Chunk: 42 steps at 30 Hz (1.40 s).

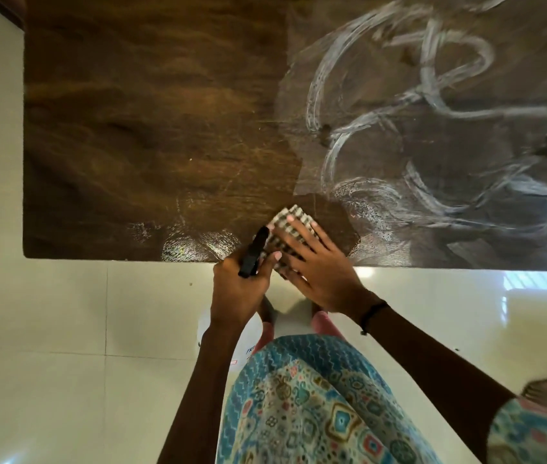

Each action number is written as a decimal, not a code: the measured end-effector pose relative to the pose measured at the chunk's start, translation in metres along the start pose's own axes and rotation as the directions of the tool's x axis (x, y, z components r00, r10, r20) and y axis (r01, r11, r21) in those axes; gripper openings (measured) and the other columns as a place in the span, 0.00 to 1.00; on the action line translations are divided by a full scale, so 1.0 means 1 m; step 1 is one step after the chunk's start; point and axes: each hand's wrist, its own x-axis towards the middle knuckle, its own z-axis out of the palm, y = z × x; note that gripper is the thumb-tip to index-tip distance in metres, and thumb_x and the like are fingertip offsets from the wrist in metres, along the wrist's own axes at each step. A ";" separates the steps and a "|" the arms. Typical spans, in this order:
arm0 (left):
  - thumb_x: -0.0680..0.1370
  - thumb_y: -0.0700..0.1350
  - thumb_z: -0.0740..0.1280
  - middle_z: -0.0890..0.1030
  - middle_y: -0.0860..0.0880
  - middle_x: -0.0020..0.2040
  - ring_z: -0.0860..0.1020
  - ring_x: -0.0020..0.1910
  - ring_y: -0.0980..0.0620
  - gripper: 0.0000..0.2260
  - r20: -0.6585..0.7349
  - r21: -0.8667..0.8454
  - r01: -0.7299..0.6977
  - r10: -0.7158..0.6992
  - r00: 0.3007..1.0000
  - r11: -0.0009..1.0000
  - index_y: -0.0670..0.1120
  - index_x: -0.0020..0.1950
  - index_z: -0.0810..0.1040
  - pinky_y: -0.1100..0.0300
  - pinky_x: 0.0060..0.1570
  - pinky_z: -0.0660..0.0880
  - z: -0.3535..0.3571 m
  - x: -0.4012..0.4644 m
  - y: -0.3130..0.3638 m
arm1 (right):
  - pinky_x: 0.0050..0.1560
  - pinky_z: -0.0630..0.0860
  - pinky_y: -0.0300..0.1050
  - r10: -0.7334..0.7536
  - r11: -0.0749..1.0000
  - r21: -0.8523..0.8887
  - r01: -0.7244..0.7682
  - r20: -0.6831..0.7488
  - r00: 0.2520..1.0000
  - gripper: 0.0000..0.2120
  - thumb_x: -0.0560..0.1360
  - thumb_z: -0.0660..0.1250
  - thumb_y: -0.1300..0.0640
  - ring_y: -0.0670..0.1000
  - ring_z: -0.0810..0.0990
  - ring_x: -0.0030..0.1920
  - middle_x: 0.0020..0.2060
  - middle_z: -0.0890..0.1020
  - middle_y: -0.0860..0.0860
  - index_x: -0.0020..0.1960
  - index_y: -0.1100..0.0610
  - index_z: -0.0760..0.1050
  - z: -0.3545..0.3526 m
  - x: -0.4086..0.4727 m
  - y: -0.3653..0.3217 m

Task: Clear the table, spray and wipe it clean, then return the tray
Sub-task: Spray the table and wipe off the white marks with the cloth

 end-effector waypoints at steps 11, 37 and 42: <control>0.70 0.54 0.73 0.83 0.42 0.38 0.81 0.41 0.43 0.15 0.115 0.038 0.002 -0.006 0.993 0.999 0.42 0.41 0.80 0.52 0.43 0.78 0.031 0.007 0.018 | 0.76 0.48 0.62 0.358 0.932 0.081 -0.353 -0.062 0.932 0.25 0.81 0.49 0.47 0.58 0.48 0.78 0.77 0.58 0.53 0.77 0.48 0.53 -0.010 -0.025 0.045; 0.68 0.57 0.73 0.81 0.38 0.41 0.80 0.42 0.38 0.22 0.097 0.147 0.127 -0.142 0.985 0.981 0.38 0.44 0.79 0.51 0.42 0.78 0.073 0.025 0.059 | 0.76 0.47 0.57 0.454 0.886 0.140 -0.443 -0.064 0.889 0.24 0.82 0.44 0.45 0.56 0.48 0.78 0.77 0.56 0.51 0.76 0.49 0.56 -0.015 -0.073 0.080; 0.64 0.64 0.71 0.81 0.39 0.40 0.80 0.41 0.40 0.28 0.088 0.148 0.169 -0.183 0.979 0.974 0.39 0.43 0.79 0.51 0.41 0.78 0.067 0.028 0.059 | 0.76 0.48 0.57 0.422 0.903 0.117 -0.414 -0.054 0.905 0.24 0.82 0.47 0.46 0.55 0.48 0.78 0.77 0.56 0.51 0.77 0.49 0.56 -0.014 -0.074 0.088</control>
